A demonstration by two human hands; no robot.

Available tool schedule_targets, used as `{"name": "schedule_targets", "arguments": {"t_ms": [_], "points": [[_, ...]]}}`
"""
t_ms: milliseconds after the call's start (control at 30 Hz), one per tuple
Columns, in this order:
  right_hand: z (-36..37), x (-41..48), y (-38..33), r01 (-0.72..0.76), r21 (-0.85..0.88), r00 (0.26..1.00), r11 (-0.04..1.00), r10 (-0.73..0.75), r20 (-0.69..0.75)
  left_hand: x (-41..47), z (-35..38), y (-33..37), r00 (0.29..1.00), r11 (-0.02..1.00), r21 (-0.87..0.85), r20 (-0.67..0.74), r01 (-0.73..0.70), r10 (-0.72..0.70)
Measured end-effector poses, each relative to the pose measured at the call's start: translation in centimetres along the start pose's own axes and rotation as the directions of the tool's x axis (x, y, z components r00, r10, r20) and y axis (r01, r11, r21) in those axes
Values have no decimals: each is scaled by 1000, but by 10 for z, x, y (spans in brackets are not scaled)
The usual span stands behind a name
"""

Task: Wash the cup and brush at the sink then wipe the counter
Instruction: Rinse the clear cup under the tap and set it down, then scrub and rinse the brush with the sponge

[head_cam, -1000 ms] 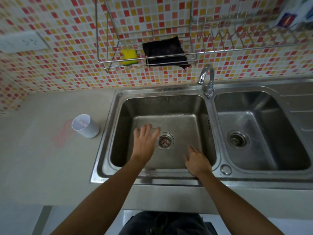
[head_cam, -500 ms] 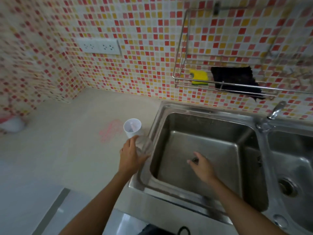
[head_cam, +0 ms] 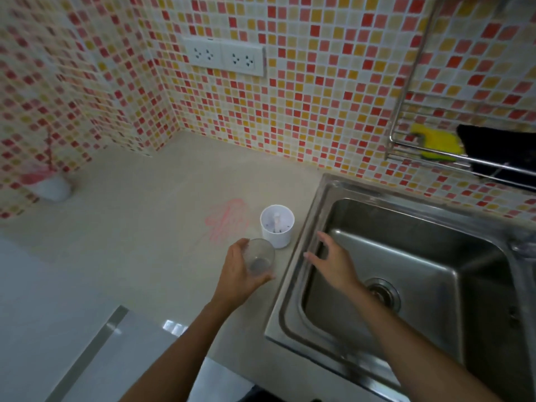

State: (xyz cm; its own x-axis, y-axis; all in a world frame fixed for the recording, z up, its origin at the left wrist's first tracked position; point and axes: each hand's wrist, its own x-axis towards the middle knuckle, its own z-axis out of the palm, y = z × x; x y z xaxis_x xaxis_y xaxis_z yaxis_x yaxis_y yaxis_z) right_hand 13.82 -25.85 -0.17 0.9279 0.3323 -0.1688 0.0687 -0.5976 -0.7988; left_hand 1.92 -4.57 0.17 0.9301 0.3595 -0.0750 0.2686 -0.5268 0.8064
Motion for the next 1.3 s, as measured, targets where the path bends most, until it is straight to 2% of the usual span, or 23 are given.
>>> {"name": "schedule_targets", "arguments": {"t_ms": [100, 167, 233, 333, 433, 567, 700, 800, 967, 1100, 1133, 1200, 1267, 1300], "points": [[9, 16, -22, 55, 14, 998, 998, -55, 19, 10, -13, 7, 996, 998, 7, -72, -56, 56], [11, 28, -35, 90, 19, 995, 996, -91, 40, 28, -22, 17, 971, 982, 85, -154, -170, 181], [10, 38, -48, 107, 25, 991, 994, -108, 83, 54, -28, 29, 944, 949, 179, -158, -259, 288], [7, 51, -61, 115, -10, 980, 993, -112, 165, 85, -31, 45, 926, 902, 259, -59, -346, 372], [8, 56, -66, 92, -8, 968, 996, -88, 235, 105, -27, 49, 888, 836, 304, 114, -457, 445], [10, 55, -67, 94, 60, 967, 994, -106, 231, 118, -25, 48, 839, 768, 338, 222, -545, 498], [14, 51, -70, 100, 74, 974, 992, -113, 198, 127, -26, 52, 806, 734, 335, 261, -592, 531], [18, 50, -75, 92, 84, 982, 992, -104, 160, 131, -24, 49, 767, 665, 382, 285, -641, 575], [23, 48, -78, 68, 78, 989, 995, -78, 127, 131, -32, 60, 800, 743, 304, 144, -596, 583], [8, 49, -84, 57, -8, 989, 998, -56, 136, 139, -47, 89, 808, 766, 264, 131, -586, 574], [-2, 48, -90, 71, -56, 993, 996, -65, 98, 141, -51, 95, 808, 768, 256, 125, -587, 576], [-34, 42, -107, 120, -142, 988, 983, -132, -75, 144, -56, 106, 820, 793, 215, 95, -570, 564], [-76, 31, -131, 182, -177, 928, 967, -228, -293, 146, -56, 119, 839, 830, 124, 69, -544, 540], [-99, 26, -144, 221, -185, 873, 958, -279, -400, 147, -54, 126, 847, 843, 78, 64, -532, 528]]}}
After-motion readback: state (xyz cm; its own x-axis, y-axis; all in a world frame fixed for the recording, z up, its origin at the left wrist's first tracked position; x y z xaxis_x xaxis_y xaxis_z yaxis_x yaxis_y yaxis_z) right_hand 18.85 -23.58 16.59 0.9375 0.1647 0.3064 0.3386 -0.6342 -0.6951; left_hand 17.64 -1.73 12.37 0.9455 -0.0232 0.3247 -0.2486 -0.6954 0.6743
